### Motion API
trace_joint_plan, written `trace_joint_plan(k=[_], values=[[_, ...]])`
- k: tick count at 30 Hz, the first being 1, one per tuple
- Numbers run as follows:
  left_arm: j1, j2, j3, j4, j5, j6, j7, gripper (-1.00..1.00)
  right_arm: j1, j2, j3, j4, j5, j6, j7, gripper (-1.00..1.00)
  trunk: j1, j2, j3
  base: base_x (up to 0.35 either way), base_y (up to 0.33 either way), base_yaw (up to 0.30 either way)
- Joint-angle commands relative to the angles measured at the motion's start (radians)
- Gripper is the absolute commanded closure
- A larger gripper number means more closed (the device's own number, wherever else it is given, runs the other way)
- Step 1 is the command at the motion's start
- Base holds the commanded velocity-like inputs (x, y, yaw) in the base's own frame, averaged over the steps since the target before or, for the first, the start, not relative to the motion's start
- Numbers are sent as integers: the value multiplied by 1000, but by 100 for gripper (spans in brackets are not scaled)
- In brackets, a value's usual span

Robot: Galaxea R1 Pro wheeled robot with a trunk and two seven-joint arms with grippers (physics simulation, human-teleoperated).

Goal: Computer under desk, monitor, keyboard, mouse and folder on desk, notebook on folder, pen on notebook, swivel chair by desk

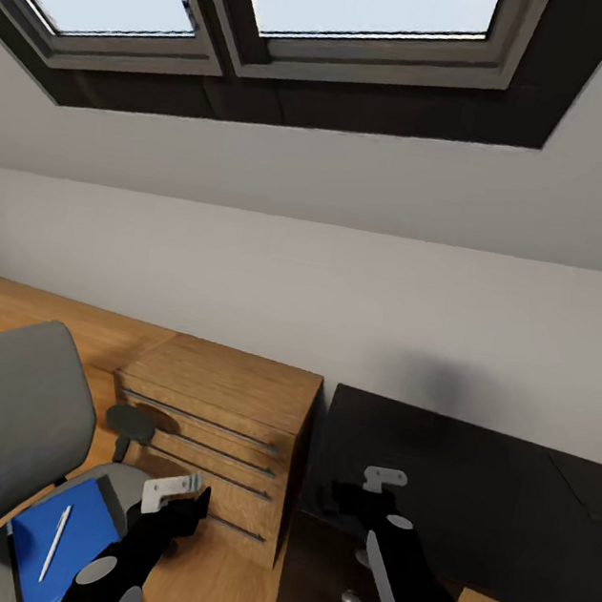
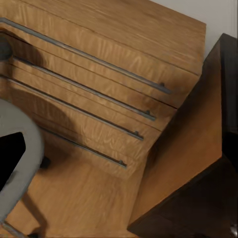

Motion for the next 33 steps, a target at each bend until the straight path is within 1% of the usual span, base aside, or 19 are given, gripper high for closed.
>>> trace_joint_plan(k=[1,4,6,8,9,10,11,12,13,14,15,16,17,19,20,21,24,27,33], values=[[-1,0,-2,14,10,3,9,-100,-1,0,3,0,-5,4,-7,-100,-1,-1,-1,-333,-150,0],[-1,0,-2,100,10,-1,10,-100,4,3,4,3,-7,-14,-10,-100,-1,-1,-1,-333,-150,0],[-1,1,-2,178,10,-5,10,-100,26,5,4,28,-7,-53,-11,-100,-1,-1,-1,-333,-150,0],[-2,3,-1,299,8,-15,10,-100,78,8,5,107,-7,-166,-13,-100,-1,-1,-1,-333,-150,0],[-1,5,0,325,8,-23,10,-100,89,8,5,132,-7,-202,-13,-100,-1,-1,-1,-333,-150,0],[-2,10,0,372,8,-51,11,-100,106,9,5,187,-7,-278,-14,-100,-1,-1,-1,-333,-150,0],[-1,14,-1,394,8,-71,10,-100,112,9,5,216,-7,-316,-15,-100,-1,-1,-1,-333,-150,0],[-1,25,-1,436,8,-121,10,-100,121,10,5,273,-7,-389,-15,-100,-1,-1,-1,-333,-150,0],[-1,30,-2,458,8,-149,10,-100,125,10,5,301,-6,-422,-16,-100,-1,-1,-1,-333,-150,0],[-1,39,-3,500,9,-209,9,-100,130,10,5,353,-6,-481,-16,-100,-1,-1,-1,-333,-150,0],[-1,42,-3,521,9,-239,9,-100,132,10,5,378,-6,-507,-16,-100,-1,-1,-1,-333,-150,0],[-1,47,-4,565,9,-293,8,-100,134,10,5,426,-5,-551,-15,-100,-1,-1,-1,-333,-150,0],[-1,49,-4,588,9,-317,8,-100,135,10,5,450,-5,-571,-15,-100,-1,-1,-1,-333,-150,0],[-1,53,-5,705,8,-392,7,-100,138,9,5,562,-4,-661,-14,-100,-1,-1,-1,-333,-150,0],[-1,54,-5,747,8,-410,7,-100,138,9,5,608,-5,-705,-14,-100,-1,-1,-1,-333,-150,0],[-1,55,-5,766,8,-419,7,-100,138,8,5,632,-5,-730,-14,-100,-1,-1,-1,-333,-150,0],[-2,56,-6,832,7,-469,6,-100,139,9,8,742,-4,-854,-13,-100,-1,-1,-1,-333,-150,0],[-1,55,-7,855,8,-497,6,-100,139,11,9,792,-3,-914,-13,-100,-1,-1,-1,-333,-149,0],[-1,54,-12,910,8,-515,5,-100,139,9,8,822,-4,-955,-12,-100,-1,-1,-1,-336,-64,0]])
